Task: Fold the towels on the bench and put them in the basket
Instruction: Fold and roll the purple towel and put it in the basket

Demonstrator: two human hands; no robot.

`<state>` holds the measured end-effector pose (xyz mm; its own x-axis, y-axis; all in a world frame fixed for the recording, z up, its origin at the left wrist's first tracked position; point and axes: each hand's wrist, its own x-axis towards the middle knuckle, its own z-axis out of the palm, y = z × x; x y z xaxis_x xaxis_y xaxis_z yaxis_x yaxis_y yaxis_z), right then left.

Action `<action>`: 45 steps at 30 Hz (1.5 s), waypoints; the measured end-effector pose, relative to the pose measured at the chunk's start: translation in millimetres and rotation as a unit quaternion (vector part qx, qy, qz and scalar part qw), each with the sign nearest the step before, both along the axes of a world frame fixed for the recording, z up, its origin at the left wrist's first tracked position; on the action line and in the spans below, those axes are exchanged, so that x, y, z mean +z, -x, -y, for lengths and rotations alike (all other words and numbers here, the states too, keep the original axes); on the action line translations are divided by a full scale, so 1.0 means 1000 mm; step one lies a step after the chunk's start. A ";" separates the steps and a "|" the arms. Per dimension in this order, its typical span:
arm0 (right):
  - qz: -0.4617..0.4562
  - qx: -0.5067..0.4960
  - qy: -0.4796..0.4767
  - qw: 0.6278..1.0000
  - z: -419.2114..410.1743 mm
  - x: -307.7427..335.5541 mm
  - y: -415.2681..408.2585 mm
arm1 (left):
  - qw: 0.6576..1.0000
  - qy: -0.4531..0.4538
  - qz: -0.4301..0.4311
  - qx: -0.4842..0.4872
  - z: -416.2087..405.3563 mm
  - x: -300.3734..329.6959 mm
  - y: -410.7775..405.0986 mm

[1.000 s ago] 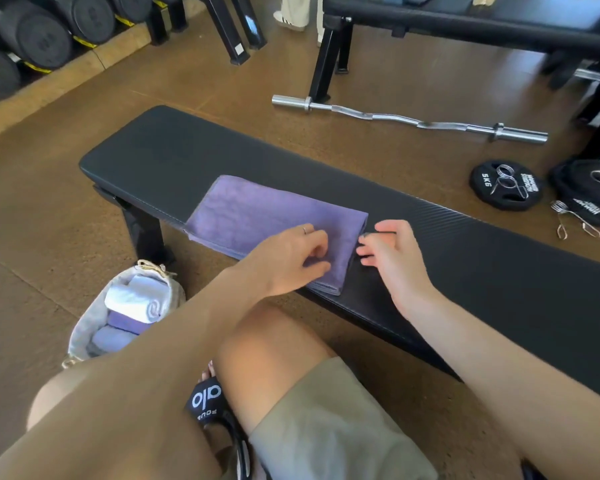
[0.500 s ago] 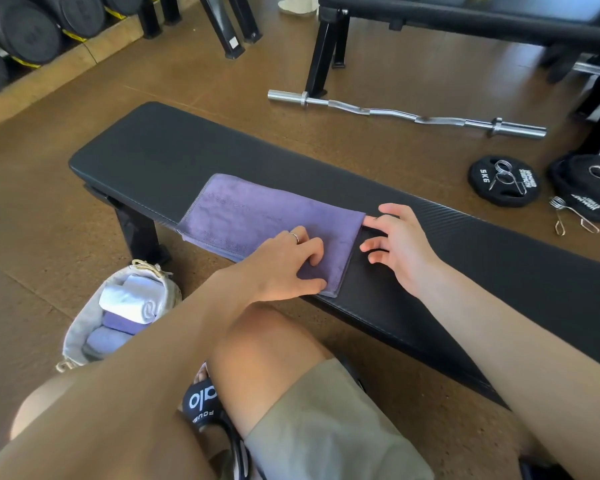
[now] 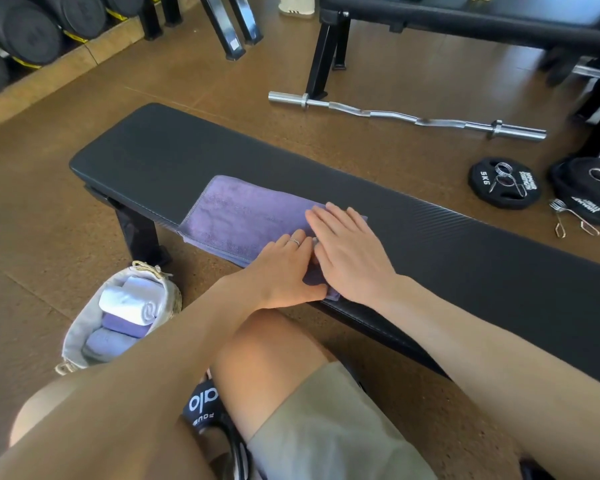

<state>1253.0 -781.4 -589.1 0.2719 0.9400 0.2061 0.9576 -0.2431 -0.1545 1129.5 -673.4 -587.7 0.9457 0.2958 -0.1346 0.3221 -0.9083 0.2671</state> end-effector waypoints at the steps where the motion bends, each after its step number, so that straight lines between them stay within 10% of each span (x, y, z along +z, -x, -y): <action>1: -0.007 -0.011 0.031 0.999 -0.001 -0.005 -0.003 | 1.000 0.012 0.000 0.006 0.000 0.001 0.001; 13: 0.079 -0.020 0.086 0.993 0.004 -0.015 -0.022 | 0.996 0.081 0.035 0.011 -0.009 0.017 0.005; 17: 0.056 -0.024 0.101 0.993 0.007 -0.025 -0.015 | 0.983 -0.096 0.139 0.070 -0.041 0.011 -0.004; 24: 0.047 -0.020 0.083 0.995 0.005 -0.029 -0.016 | 0.988 -0.127 -0.038 0.077 -0.061 -0.017 -0.017; 36: 0.023 -0.028 0.092 0.995 0.009 -0.024 -0.013 | 0.934 -0.127 -0.067 0.326 -0.135 -0.022 0.018; 40: -0.060 -0.002 0.094 0.994 0.004 -0.012 -0.022 | 0.937 -0.261 0.017 0.232 -0.087 0.007 0.000; 45: -0.196 -0.105 0.028 0.975 0.001 0.011 -0.055 | 0.993 -0.025 0.113 0.032 0.022 0.034 -0.013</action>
